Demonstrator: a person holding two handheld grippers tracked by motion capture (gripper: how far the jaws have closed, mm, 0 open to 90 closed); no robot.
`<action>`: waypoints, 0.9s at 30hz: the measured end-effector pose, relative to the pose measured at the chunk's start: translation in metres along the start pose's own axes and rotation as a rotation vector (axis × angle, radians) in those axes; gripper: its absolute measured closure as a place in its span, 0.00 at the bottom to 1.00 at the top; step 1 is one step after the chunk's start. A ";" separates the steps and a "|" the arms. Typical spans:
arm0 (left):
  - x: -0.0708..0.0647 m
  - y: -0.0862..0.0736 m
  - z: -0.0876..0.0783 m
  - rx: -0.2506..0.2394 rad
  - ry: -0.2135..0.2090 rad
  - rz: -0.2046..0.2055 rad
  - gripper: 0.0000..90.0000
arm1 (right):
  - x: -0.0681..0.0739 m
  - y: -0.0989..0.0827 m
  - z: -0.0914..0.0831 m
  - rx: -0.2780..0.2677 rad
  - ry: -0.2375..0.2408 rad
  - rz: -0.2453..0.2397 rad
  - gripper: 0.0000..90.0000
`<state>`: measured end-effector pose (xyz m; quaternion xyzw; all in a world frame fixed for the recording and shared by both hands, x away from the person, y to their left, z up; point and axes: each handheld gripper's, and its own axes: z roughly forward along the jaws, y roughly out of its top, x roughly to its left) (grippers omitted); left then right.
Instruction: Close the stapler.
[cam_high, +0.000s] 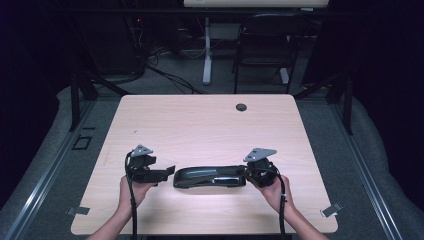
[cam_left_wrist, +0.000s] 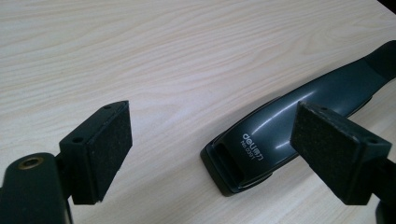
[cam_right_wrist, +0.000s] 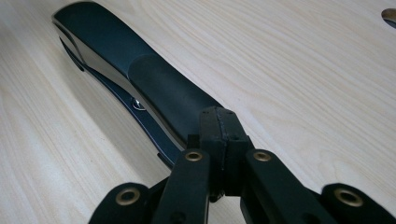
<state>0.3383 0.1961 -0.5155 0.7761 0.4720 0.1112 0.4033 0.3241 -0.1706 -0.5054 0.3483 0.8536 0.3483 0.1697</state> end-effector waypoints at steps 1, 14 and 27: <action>0.000 0.000 0.000 0.000 0.004 0.000 0.14 | 0.000 0.000 0.000 0.001 0.000 0.000 1.00; -0.001 0.000 0.001 0.005 0.000 0.003 0.14 | -0.001 0.000 -0.001 0.008 0.005 0.008 1.00; -0.001 0.000 0.001 0.005 0.004 0.003 0.14 | -0.001 -0.001 0.001 0.018 0.008 0.016 1.00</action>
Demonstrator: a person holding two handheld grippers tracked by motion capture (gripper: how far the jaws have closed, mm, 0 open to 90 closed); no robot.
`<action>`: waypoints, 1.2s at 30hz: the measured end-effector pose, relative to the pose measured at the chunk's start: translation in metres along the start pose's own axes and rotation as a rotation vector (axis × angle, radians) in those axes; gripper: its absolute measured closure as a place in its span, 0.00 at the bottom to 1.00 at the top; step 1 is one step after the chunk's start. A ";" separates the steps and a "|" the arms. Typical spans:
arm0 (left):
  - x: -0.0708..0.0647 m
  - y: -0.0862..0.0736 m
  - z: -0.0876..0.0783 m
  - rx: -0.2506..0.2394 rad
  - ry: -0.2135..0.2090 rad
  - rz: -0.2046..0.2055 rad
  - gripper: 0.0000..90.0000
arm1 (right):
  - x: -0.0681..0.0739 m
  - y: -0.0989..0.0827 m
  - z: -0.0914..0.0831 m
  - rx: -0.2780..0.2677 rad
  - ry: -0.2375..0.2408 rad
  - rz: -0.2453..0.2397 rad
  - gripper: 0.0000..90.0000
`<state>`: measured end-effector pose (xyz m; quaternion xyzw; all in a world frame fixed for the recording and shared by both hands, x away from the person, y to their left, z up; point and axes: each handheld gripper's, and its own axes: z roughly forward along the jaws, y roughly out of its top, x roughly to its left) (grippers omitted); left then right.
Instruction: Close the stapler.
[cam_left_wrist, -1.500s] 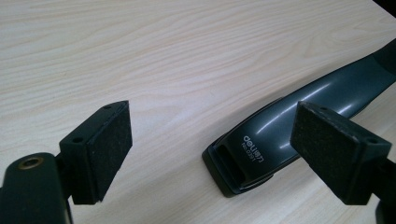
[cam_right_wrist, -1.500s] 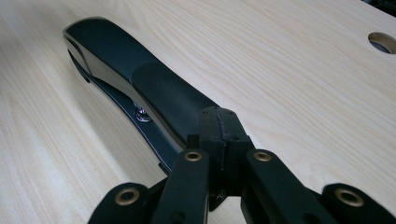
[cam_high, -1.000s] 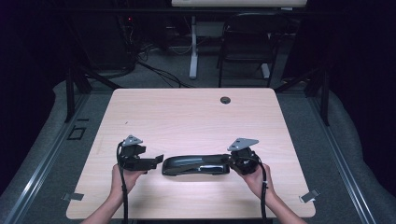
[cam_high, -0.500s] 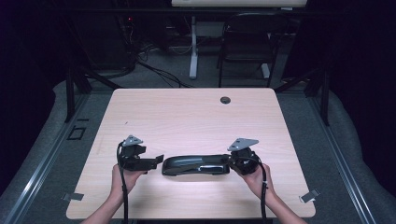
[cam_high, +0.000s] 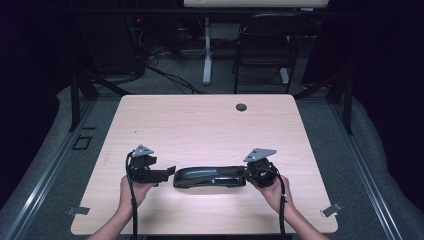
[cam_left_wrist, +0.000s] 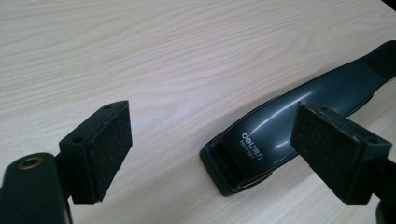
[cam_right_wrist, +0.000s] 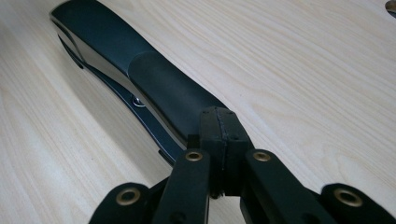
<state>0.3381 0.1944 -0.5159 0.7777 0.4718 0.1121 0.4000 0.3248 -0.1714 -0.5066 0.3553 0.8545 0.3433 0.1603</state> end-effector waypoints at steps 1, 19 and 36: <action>0.000 0.000 0.000 -0.001 -0.004 -0.001 0.14 | 0.000 0.000 -0.001 -0.004 0.003 0.005 1.00; 0.004 0.000 -0.003 -0.009 -0.006 -0.004 0.14 | -0.010 0.012 -0.021 -0.063 0.017 0.033 0.53; 0.006 0.000 -0.004 -0.014 -0.005 -0.015 0.12 | -0.050 -0.014 -0.053 -0.011 -0.018 0.126 0.16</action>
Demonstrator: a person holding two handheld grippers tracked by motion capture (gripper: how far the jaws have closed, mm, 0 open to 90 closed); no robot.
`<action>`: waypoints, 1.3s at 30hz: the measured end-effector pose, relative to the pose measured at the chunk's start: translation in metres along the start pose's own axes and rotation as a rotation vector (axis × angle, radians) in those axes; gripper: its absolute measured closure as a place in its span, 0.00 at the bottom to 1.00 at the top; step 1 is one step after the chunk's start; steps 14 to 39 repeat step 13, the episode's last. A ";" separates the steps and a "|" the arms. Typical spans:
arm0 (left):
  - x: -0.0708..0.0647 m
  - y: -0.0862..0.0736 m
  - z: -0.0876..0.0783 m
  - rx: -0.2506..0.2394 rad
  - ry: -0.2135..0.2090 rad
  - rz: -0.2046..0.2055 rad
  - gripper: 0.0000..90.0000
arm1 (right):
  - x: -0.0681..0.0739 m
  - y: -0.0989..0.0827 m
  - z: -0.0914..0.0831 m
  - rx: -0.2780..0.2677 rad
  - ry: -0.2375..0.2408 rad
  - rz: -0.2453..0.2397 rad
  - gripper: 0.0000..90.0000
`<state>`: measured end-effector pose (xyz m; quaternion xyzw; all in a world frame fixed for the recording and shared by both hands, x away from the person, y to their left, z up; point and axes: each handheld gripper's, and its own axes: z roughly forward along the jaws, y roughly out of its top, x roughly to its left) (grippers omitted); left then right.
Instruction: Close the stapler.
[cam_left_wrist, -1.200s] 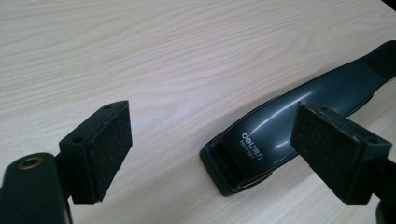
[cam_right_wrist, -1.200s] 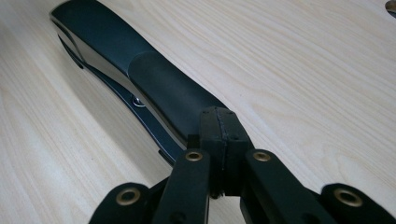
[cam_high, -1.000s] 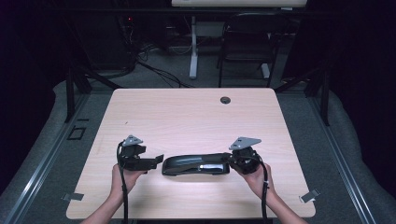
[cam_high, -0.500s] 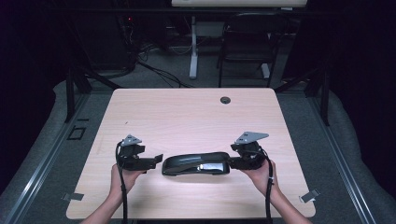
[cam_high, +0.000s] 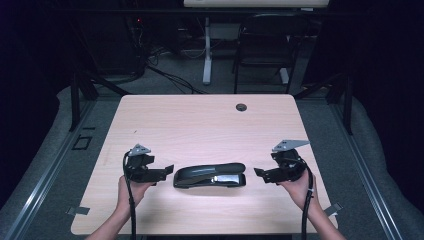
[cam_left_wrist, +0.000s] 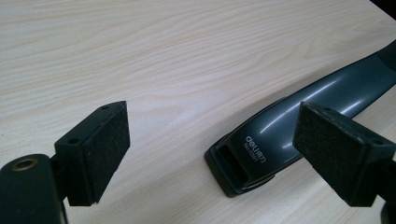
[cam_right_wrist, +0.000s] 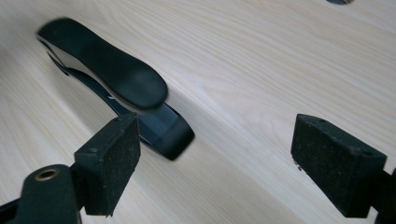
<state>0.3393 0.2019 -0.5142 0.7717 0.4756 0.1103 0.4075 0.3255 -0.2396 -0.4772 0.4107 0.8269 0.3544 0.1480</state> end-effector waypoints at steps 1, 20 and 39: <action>0.000 0.000 0.000 -0.005 0.003 -0.002 0.12 | -0.003 -0.003 0.000 0.012 -0.011 0.004 0.15; 0.007 0.000 0.005 0.010 0.001 -0.015 0.06 | -0.023 -0.036 0.019 0.262 -0.104 -0.019 0.00; 0.007 0.000 0.005 0.010 0.001 -0.015 0.06 | -0.023 -0.036 0.019 0.262 -0.104 -0.019 0.00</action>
